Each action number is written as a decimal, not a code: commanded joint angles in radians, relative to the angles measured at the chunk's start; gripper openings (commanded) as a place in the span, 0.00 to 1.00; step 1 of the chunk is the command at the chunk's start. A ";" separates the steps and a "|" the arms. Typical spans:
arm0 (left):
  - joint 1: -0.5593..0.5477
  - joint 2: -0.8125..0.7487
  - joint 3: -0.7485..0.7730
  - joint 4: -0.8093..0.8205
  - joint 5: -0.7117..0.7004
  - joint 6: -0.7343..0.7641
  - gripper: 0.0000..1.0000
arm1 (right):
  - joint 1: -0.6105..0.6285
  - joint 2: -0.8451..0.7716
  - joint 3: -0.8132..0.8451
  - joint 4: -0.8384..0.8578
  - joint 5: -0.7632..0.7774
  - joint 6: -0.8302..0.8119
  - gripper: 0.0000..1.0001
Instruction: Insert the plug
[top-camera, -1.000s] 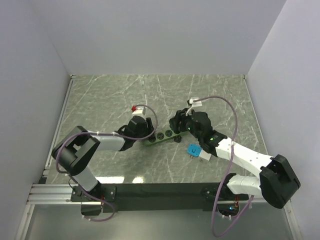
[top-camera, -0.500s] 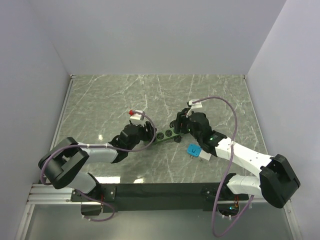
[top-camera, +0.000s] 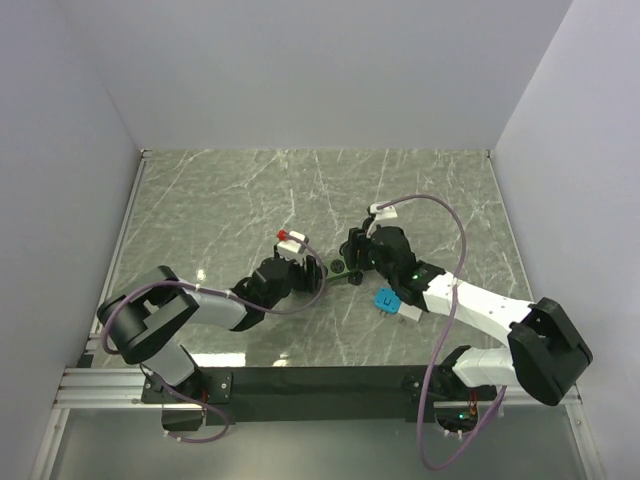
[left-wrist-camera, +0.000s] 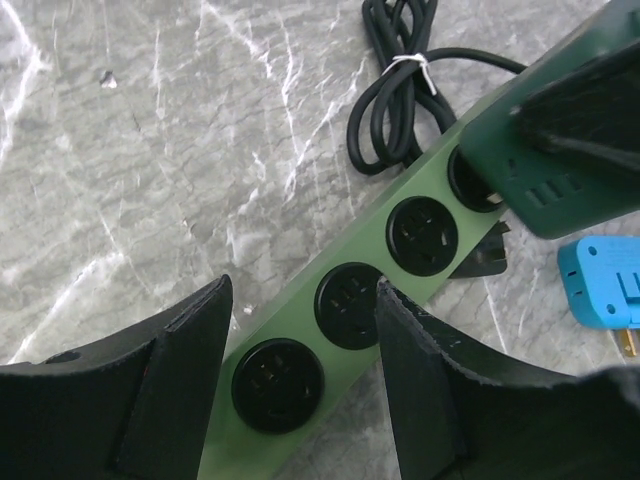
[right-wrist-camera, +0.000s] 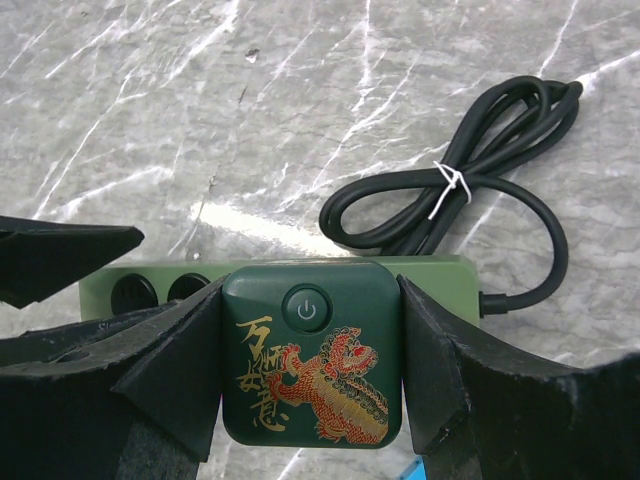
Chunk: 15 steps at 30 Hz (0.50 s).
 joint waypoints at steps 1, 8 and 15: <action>-0.010 0.005 -0.007 0.091 0.007 0.045 0.65 | 0.015 0.013 0.018 0.061 0.031 0.013 0.00; -0.024 0.031 -0.008 0.091 0.041 0.074 0.65 | 0.027 0.034 0.025 0.051 0.088 0.016 0.00; -0.036 0.028 -0.025 0.111 0.051 0.097 0.66 | 0.053 -0.002 -0.007 0.055 0.146 0.022 0.00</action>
